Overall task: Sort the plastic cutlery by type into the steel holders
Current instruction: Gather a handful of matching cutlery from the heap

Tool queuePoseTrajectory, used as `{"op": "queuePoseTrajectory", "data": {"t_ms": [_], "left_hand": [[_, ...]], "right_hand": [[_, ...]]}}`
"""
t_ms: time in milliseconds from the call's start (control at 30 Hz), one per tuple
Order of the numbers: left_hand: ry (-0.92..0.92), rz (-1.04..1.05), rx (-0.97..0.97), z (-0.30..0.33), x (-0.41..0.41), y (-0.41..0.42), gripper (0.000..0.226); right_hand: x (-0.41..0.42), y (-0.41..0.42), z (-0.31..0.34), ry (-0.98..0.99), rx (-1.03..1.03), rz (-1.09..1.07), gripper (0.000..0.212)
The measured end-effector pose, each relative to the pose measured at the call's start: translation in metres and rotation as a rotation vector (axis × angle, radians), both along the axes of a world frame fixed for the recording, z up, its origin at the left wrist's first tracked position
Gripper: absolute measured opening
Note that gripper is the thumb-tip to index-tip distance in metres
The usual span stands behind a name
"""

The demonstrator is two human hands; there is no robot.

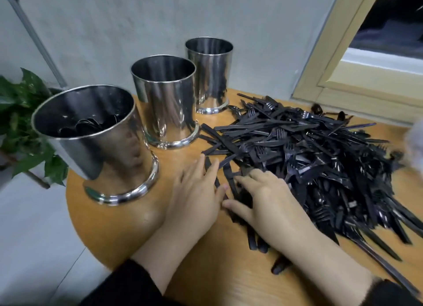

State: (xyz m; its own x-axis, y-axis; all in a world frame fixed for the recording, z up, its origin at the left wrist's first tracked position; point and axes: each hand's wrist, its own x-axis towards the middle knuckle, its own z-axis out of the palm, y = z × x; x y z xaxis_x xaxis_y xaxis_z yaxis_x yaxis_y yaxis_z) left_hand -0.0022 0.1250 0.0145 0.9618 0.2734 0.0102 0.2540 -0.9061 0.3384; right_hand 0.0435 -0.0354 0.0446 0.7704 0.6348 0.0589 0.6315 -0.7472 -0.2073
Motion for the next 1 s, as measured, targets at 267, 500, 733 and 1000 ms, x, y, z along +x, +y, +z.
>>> {"op": "queuePoseTrajectory", "data": {"t_ms": [267, 500, 733, 1000], "left_hand": [[-0.375, 0.242, -0.389, -0.005, 0.005, 0.005, 0.035], [-0.494, 0.355, -0.667, -0.002, -0.002, 0.010, 0.017], [-0.433, 0.265, -0.675, 0.000, -0.018, 0.007, 0.016], [-0.432, 0.285, -0.776, 0.002, -0.030, 0.008, 0.020]], "right_hand": [[-0.006, 0.013, -0.016, -0.071, -0.041, -0.048, 0.026], [-0.008, 0.015, -0.009, -0.060, -0.078, -0.046, 0.017], [-0.007, 0.017, -0.008, -0.111, -0.123, 0.033, 0.011], [0.000, 0.022, 0.002, 0.056, -0.168, -0.059, 0.021]]}}
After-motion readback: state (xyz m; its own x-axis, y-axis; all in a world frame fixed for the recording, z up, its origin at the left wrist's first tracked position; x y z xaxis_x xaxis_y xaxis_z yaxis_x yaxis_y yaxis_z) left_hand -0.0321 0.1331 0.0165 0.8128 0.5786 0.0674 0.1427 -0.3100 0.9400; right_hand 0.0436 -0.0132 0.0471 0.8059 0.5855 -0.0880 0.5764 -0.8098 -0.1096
